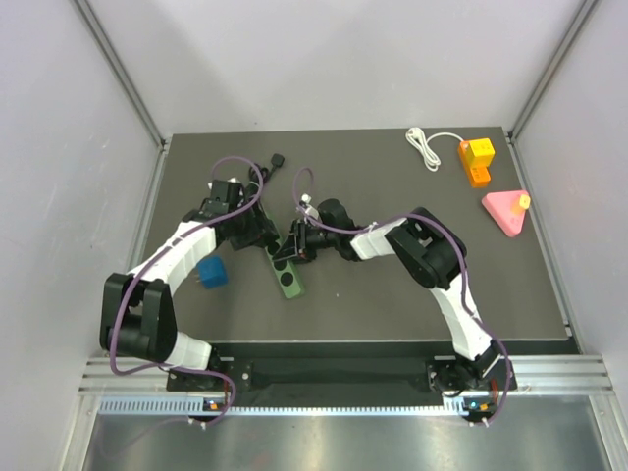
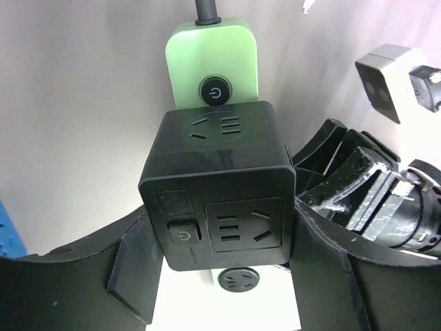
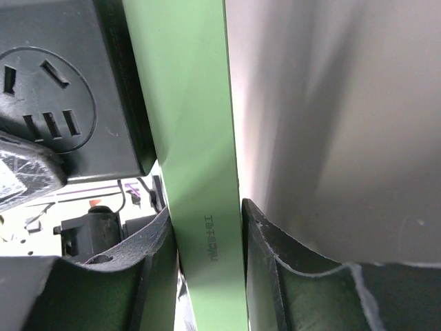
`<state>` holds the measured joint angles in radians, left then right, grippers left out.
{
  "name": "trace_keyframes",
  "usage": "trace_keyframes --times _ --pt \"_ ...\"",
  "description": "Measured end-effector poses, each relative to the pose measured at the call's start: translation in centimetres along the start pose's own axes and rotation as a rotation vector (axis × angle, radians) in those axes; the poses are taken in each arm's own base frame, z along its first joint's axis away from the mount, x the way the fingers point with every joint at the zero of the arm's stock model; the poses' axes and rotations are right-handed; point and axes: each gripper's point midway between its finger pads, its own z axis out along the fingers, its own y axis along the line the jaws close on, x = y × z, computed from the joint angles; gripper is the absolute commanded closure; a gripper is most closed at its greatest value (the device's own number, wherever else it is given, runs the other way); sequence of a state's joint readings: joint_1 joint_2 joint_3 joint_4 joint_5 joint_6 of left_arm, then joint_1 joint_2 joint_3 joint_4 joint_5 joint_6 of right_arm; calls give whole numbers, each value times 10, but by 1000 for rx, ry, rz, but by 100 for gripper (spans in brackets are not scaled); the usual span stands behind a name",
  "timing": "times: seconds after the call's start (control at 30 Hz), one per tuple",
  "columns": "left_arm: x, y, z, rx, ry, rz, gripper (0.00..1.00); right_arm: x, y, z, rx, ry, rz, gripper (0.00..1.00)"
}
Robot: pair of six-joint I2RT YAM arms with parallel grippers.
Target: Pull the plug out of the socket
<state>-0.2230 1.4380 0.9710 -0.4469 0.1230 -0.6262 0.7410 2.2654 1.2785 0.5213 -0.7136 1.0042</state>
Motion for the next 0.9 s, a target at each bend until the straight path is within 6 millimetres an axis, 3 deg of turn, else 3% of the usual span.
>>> trace_keyframes --times 0.33,0.67,0.9 --pt "-1 -17 0 99 20 -131 100 -1 -3 -12 -15 -7 40 100" --pt "-2 -23 -20 -81 -77 65 100 -1 11 -13 -67 -10 24 100" --pt "-2 -24 -23 -95 -88 35 100 -1 10 -15 29 -28 -7 100"
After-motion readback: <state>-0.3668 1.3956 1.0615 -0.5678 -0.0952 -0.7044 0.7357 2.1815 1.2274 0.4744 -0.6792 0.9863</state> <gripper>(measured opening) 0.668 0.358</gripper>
